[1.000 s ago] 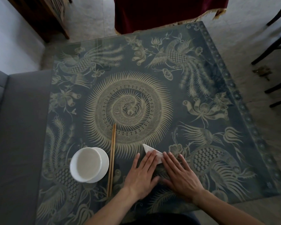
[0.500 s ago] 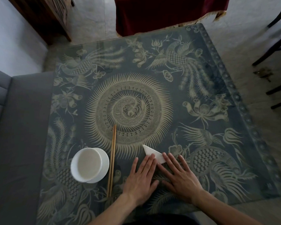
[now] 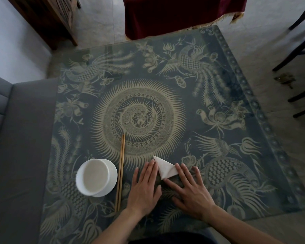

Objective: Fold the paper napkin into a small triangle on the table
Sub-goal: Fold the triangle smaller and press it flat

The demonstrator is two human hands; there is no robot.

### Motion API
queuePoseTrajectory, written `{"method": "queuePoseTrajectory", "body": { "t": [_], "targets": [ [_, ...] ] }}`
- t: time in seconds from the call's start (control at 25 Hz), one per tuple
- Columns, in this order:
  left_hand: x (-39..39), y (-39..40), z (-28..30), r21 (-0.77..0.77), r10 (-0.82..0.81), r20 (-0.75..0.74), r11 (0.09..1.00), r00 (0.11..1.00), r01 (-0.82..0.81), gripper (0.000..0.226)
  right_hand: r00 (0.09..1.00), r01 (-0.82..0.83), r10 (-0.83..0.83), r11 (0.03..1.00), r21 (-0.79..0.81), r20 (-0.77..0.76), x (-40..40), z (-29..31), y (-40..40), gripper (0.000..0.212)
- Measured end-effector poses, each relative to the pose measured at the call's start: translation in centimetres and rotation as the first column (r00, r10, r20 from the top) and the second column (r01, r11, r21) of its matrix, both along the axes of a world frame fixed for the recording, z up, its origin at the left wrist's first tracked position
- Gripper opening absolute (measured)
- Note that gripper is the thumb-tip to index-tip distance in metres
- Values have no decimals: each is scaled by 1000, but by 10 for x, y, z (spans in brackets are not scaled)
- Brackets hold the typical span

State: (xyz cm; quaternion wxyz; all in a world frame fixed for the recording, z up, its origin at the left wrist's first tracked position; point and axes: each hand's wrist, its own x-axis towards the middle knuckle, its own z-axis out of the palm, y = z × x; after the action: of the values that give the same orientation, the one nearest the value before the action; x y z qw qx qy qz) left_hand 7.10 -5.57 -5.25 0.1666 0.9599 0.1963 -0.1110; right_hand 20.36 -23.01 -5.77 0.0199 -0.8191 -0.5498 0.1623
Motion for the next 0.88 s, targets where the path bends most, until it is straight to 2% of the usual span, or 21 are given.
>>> {"method": "queuePoseTrajectory", "body": {
  "t": [0.16, 0.32, 0.48, 0.68, 0.88],
  "targets": [
    [-3, -2, -1, -17, -50, -16, 999, 999, 50, 72, 999, 26, -27, 1000, -9, -18, -6, 6, 6, 75],
    [0, -11, 1, -35, -122, 12, 992, 992, 122, 69, 1000, -11, 11, 999, 52, -4, -2, 9, -3, 82],
    [15, -23, 3, -26, -196, 43, 980, 980, 197, 67, 999, -26, 25, 998, 61, 22, -1, 6, -18, 79],
    [37, -33, -1, 18, -263, -7, 965, 965, 263, 71, 998, 61, -62, 996, 65, 26, -6, -1, -15, 74],
    [36, -30, -8, 25, -276, -62, 960, 959, 278, 70, 997, 71, -72, 996, 57, 21, -5, -5, -15, 74]
  ]
}}
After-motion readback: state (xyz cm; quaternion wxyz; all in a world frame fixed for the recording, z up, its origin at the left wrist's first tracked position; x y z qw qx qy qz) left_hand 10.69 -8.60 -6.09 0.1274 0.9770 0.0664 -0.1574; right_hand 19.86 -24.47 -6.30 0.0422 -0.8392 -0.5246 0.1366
